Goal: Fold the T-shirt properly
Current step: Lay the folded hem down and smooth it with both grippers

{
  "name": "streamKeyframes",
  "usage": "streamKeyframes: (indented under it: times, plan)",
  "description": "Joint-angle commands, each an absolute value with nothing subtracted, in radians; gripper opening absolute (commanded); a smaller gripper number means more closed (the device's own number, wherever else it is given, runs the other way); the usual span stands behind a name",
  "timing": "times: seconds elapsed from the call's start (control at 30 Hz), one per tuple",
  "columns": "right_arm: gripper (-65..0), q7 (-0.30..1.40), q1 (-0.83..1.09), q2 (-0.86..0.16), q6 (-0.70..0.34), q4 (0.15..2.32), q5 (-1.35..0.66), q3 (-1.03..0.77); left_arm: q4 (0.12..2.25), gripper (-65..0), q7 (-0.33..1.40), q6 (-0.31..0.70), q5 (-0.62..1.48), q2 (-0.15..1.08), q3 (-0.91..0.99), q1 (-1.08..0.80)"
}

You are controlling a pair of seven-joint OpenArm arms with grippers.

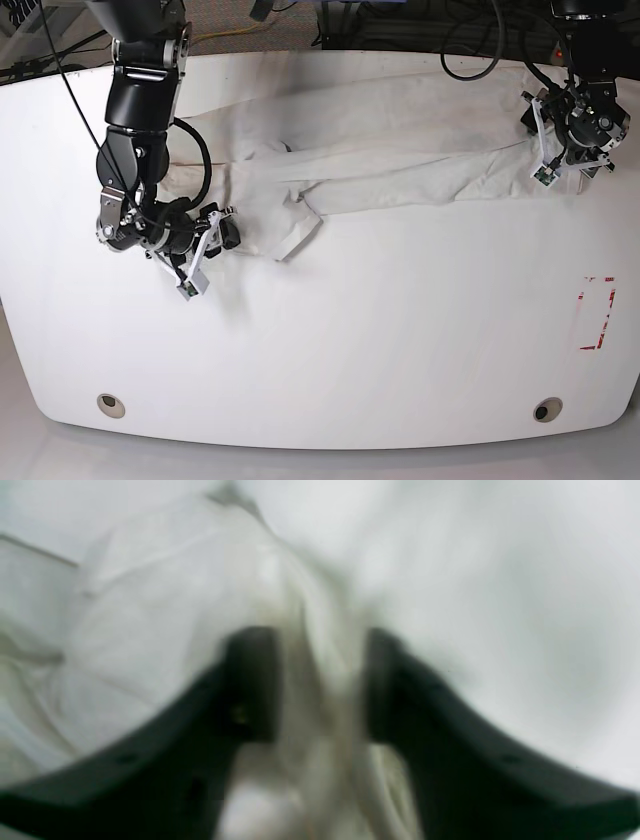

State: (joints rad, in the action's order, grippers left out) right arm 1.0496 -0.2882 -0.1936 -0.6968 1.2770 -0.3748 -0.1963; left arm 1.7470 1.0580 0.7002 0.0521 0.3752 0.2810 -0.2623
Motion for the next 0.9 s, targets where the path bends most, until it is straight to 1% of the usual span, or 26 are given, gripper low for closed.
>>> streamKeyframes:
  times: [0.0,0.03,0.2,0.3,0.4,0.43,0.5,0.53,0.57,0.63,0.7,0.73,0.77,0.8,0.83,0.87]
  plan:
    - [-60.1,1.023,-0.312,-0.205,-0.698,1.293,-0.394,-0.2,1.758,-23.6,1.05,0.698,0.051,0.392,0.286,-0.252]
    - [-65.0,1.02,-0.312,-0.205,-0.698,1.294,-0.395,-0.2,1.756,-23.6,1.05,0.698,0.051,0.392,0.286,-0.252]
    - [-65.0,1.018,-0.282,-0.206,-0.698,1.369,-0.404,-0.202,1.684,-23.6,1.049,0.698,0.051,0.392,0.285,-0.205]
    - [-65.0,1.021,-0.24,-0.206,-0.698,1.46,-0.404,-0.236,1.638,-23.6,1.049,0.698,0.051,0.394,0.285,-0.166]
    - [-65.0,1.021,-0.211,-0.205,-0.698,1.5,-0.404,-0.262,1.633,-23.6,1.049,0.698,0.051,0.397,0.285,-0.157]
    - [-62.8,1.023,-0.211,-0.205,-0.698,1.5,-0.404,-0.263,1.633,-23.6,1.049,0.698,0.051,0.398,0.285,-0.156]
    - [-50.6,1.044,-0.209,-0.206,-0.698,1.501,-0.404,-0.266,1.632,-23.6,1.049,0.698,0.051,0.398,0.285,-0.147]
    - [-46.9,1.053,-0.208,-0.206,-0.698,1.504,-0.404,-0.268,1.629,-23.6,1.049,0.698,0.051,0.398,0.285,-0.147]
    - [-46.6,1.058,-0.208,-0.206,-0.698,1.508,-0.404,-0.268,1.629,-23.6,1.049,0.698,0.051,0.4,0.285,-0.145]
    - [-51.7,1.067,-0.203,-0.206,-0.698,1.541,-0.404,-0.268,1.63,-23.6,1.049,0.698,0.051,0.4,0.285,-0.145]
    - [-60.4,1.067,-0.185,-0.206,-0.698,1.569,-0.404,-0.268,1.63,-23.6,1.049,0.698,0.051,0.4,0.285,-0.145]
    - [-61.8,1.067,-0.179,-0.206,-0.698,1.572,-0.404,-0.268,1.629,-23.6,1.049,0.698,0.051,0.4,0.285,-0.145]
    - [-60.9,1.069,-0.179,-0.206,-0.698,1.572,-0.404,-0.266,1.629,-23.6,1.049,0.698,0.051,0.4,0.285,-0.145]
    - [-56.9,1.069,-0.18,-0.206,-0.698,1.57,-0.404,-0.266,1.63,-23.6,1.049,0.698,0.051,0.4,0.285,-0.145]
    - [-50.9,1.069,-0.18,-0.206,-0.698,1.567,-0.401,-0.266,1.63,-23.6,1.049,0.698,0.051,0.4,0.285,-0.145]
    - [-46.5,1.069,-0.18,-0.203,-0.698,1.567,-0.397,-0.266,1.629,-23.6,1.049,0.698,0.051,0.4,0.285,-0.145]
